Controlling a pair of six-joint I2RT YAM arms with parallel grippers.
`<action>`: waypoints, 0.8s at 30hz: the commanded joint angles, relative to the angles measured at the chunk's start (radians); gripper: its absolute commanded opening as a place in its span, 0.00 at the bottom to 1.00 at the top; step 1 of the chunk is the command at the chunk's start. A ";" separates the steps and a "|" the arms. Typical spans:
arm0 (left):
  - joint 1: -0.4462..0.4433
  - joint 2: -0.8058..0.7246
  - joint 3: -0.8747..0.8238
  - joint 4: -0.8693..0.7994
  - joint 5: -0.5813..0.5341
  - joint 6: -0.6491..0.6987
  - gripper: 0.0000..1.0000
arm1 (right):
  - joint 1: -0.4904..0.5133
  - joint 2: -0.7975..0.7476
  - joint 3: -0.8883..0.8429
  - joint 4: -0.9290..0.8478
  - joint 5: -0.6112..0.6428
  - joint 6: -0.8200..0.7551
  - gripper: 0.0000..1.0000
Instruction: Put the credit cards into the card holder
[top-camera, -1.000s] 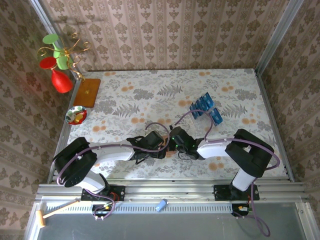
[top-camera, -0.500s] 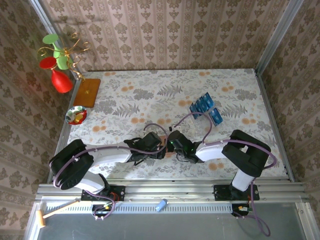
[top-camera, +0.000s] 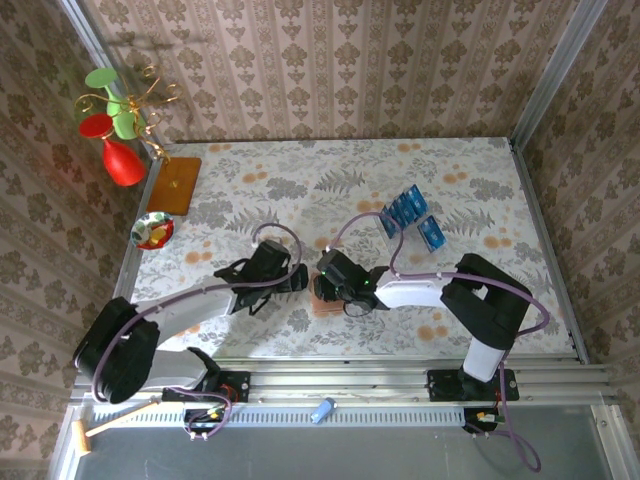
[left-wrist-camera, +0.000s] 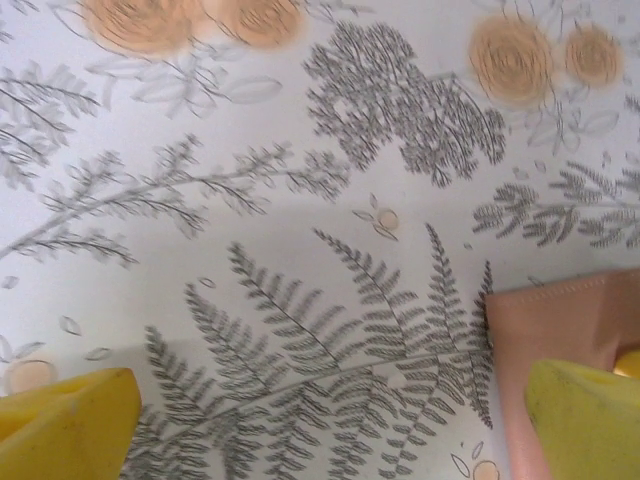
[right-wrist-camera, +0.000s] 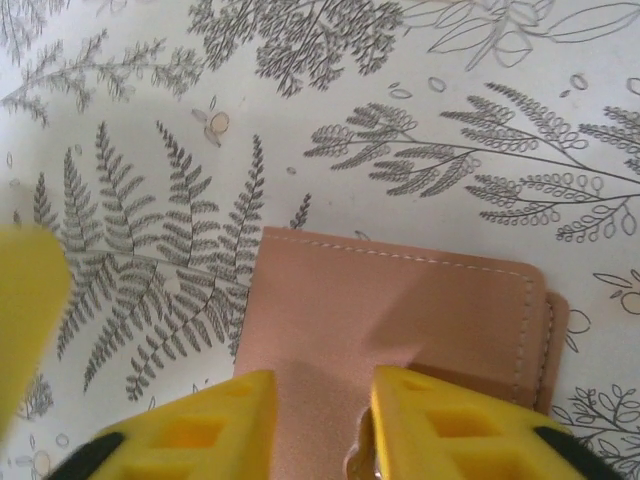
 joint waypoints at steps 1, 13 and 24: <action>0.051 -0.041 0.020 -0.053 0.041 0.058 1.00 | -0.023 0.005 0.031 -0.214 -0.058 -0.007 0.44; 0.259 -0.074 0.169 -0.149 0.124 0.200 1.00 | -0.202 -0.207 0.211 -0.371 -0.123 -0.074 1.00; 0.500 -0.066 0.308 -0.164 0.085 0.358 1.00 | -0.621 -0.537 0.208 -0.566 0.053 -0.207 1.00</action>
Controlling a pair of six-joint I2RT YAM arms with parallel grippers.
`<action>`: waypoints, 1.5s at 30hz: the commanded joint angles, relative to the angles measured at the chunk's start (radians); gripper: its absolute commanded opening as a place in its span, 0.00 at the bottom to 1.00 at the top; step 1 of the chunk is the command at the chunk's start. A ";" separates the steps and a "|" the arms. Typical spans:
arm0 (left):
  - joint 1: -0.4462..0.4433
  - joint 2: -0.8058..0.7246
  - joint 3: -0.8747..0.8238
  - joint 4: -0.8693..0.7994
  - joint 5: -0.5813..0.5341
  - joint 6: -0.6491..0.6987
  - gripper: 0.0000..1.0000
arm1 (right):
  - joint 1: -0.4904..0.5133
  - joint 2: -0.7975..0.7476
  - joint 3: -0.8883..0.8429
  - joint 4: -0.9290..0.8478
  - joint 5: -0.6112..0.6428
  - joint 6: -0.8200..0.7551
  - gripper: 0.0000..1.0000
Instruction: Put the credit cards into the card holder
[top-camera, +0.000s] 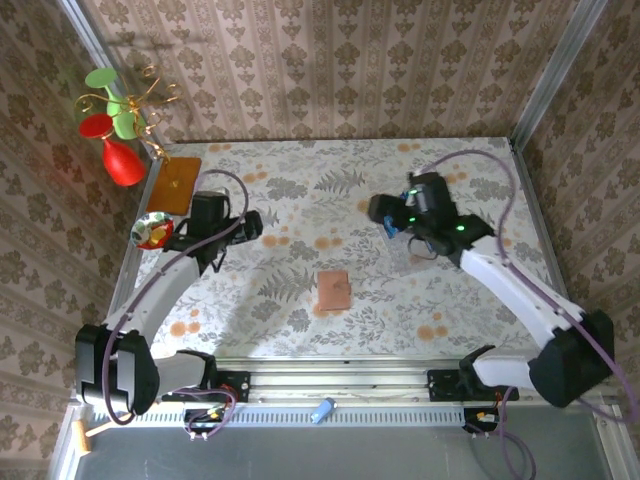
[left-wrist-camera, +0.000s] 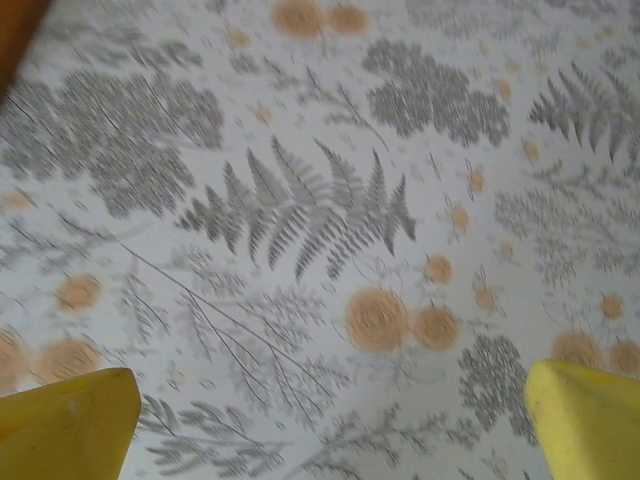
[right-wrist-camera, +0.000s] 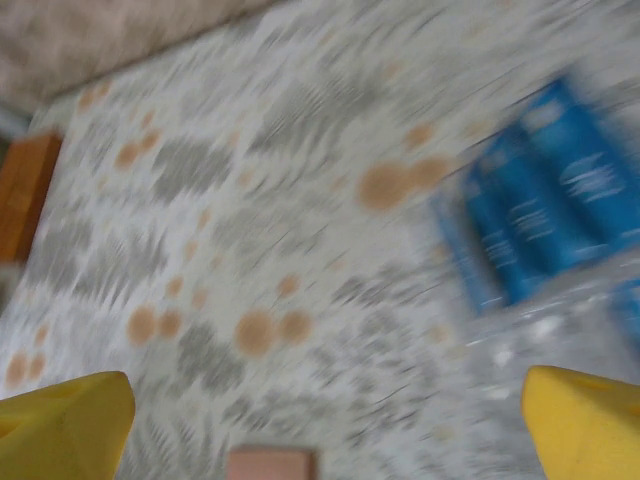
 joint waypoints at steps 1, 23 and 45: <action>0.045 -0.009 0.034 -0.013 -0.036 0.092 1.00 | -0.109 -0.041 0.014 -0.155 0.141 -0.064 1.00; 0.183 -0.115 -0.467 0.689 -0.249 0.410 1.00 | -0.426 0.015 -0.517 0.591 0.471 -0.237 1.00; 0.216 0.335 -0.481 1.229 -0.010 0.471 1.00 | -0.342 0.259 -0.731 1.346 0.145 -0.493 1.00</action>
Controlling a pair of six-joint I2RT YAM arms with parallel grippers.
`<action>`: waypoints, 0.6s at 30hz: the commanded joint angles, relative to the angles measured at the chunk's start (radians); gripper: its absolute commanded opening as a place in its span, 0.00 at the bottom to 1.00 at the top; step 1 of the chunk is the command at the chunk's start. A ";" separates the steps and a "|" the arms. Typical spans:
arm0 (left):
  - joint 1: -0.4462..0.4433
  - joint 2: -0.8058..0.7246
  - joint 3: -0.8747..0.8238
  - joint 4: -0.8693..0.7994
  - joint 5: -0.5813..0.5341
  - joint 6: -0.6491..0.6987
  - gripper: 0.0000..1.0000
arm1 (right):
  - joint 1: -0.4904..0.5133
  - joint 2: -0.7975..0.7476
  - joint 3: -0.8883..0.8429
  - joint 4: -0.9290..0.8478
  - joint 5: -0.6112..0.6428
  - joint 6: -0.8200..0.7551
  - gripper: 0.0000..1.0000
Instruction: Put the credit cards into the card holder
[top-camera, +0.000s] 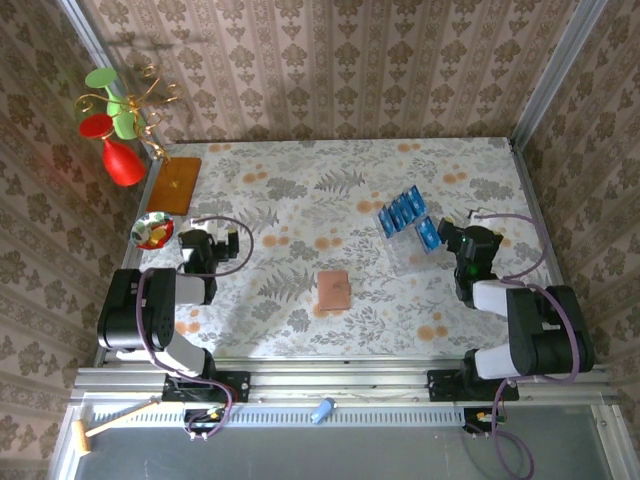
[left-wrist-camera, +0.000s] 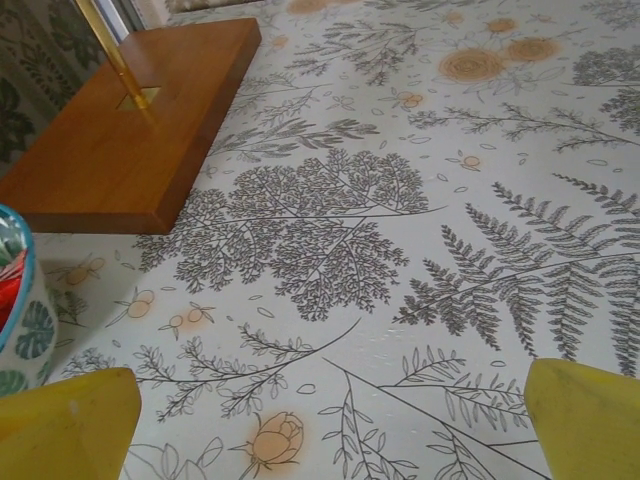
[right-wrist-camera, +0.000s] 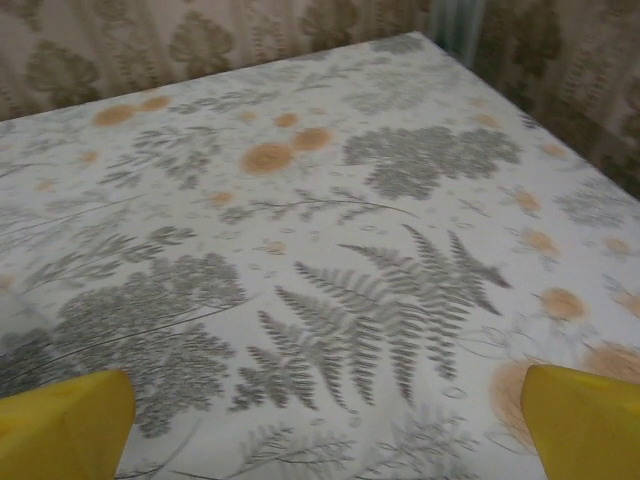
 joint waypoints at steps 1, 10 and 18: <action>0.024 -0.002 0.019 0.051 0.063 0.007 1.00 | 0.031 0.121 -0.024 0.251 -0.067 -0.095 1.00; 0.041 0.004 0.026 0.046 0.091 0.002 1.00 | 0.033 0.109 0.049 0.074 -0.084 -0.099 1.00; 0.024 0.000 0.013 0.072 0.080 0.023 1.00 | 0.037 0.099 0.035 0.088 -0.081 -0.101 1.00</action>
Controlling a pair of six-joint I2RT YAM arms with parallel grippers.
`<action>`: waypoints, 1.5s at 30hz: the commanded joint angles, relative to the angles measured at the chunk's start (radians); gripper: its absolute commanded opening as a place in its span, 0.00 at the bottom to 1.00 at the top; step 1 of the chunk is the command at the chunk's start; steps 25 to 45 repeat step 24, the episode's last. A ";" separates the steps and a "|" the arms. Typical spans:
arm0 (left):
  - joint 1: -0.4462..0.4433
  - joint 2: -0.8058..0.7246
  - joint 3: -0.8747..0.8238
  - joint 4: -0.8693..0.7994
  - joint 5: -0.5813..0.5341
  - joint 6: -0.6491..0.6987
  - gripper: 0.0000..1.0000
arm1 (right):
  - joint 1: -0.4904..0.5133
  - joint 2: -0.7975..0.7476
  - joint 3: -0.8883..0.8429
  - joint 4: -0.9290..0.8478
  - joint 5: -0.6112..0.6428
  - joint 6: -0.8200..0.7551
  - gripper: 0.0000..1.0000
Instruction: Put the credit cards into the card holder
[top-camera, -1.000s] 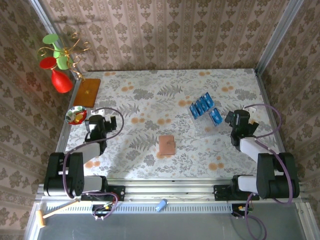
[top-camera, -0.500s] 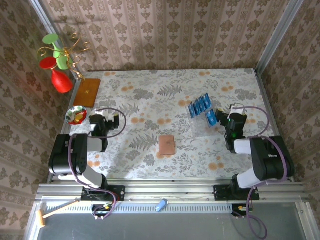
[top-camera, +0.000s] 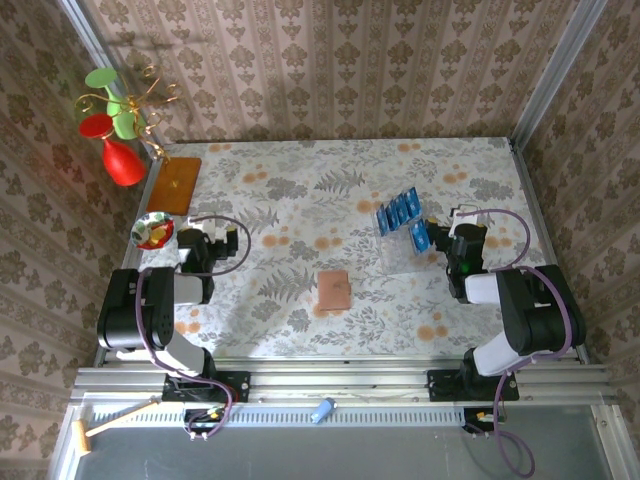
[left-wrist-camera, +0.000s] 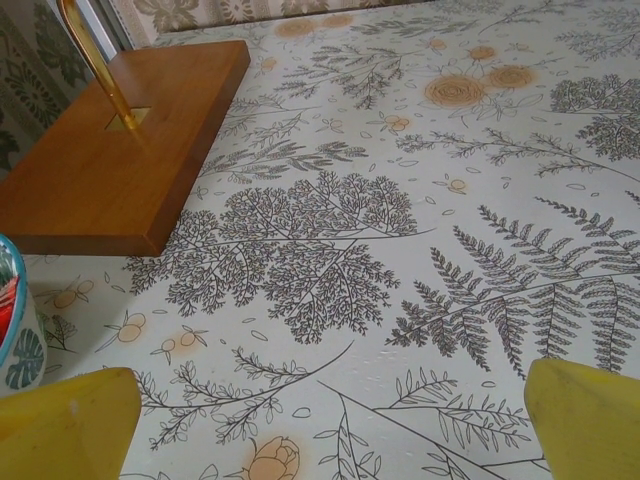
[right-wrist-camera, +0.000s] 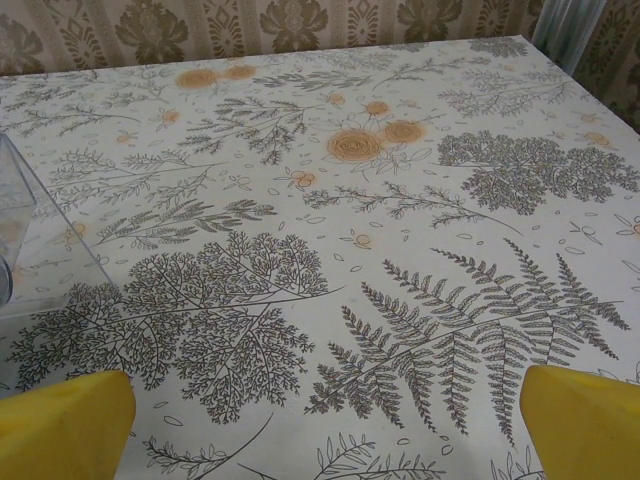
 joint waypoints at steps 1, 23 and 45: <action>-0.004 -0.002 0.013 0.033 0.020 0.019 1.00 | 0.004 -0.004 0.005 0.015 -0.014 -0.014 1.00; -0.002 -0.002 0.013 0.039 0.022 0.021 1.00 | 0.003 -0.004 0.009 0.010 -0.030 -0.019 1.00; -0.002 -0.003 0.012 0.037 0.023 0.021 1.00 | 0.003 -0.004 0.009 0.010 -0.030 -0.020 1.00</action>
